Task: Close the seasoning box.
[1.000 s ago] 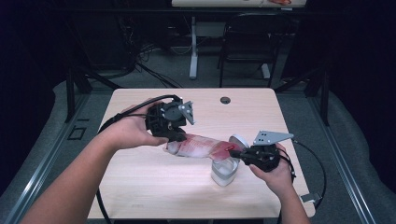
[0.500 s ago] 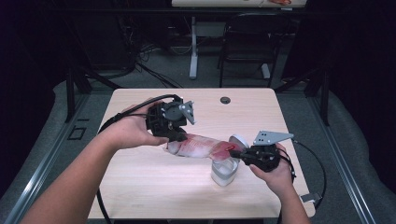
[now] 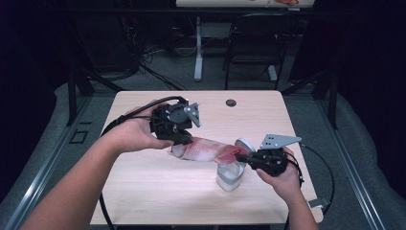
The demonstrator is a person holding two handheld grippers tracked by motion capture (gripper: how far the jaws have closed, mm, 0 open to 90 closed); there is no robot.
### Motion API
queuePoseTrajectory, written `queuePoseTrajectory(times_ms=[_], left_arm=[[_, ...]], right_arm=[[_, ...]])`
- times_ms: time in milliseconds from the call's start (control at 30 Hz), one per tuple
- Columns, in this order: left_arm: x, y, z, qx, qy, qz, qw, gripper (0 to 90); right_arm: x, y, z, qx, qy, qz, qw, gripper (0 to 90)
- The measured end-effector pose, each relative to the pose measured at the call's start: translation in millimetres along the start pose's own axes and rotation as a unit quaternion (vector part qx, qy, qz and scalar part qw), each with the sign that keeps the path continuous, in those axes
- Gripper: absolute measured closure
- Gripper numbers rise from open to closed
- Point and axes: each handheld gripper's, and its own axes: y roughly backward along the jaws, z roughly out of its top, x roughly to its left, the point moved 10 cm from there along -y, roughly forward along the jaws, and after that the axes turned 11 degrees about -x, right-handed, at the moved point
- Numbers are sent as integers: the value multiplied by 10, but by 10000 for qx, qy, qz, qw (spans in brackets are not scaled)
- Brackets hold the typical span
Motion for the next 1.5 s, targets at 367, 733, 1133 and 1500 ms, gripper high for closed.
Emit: queuePoseTrajectory(times_ms=[367, 733, 1133, 1500], left_arm=[[-5, 1, 21, -5, 9, 2, 10000, 841], [-10, 8, 33, 15, -35, -6, 10000, 841], [-14, -4, 56, 18, -72, -6, 10000, 841], [-19, -3, 82, 51, -113, 4, 9999, 840]], right_arm=[[-8, 16, 6, -13, -4, -13, 10000, 886], [-5, 25, 6, -6, 5, -17, 10000, 887], [-18, 29, -8, 31, 15, -26, 10000, 887], [-27, 34, -20, 79, 31, -40, 10000, 887]])
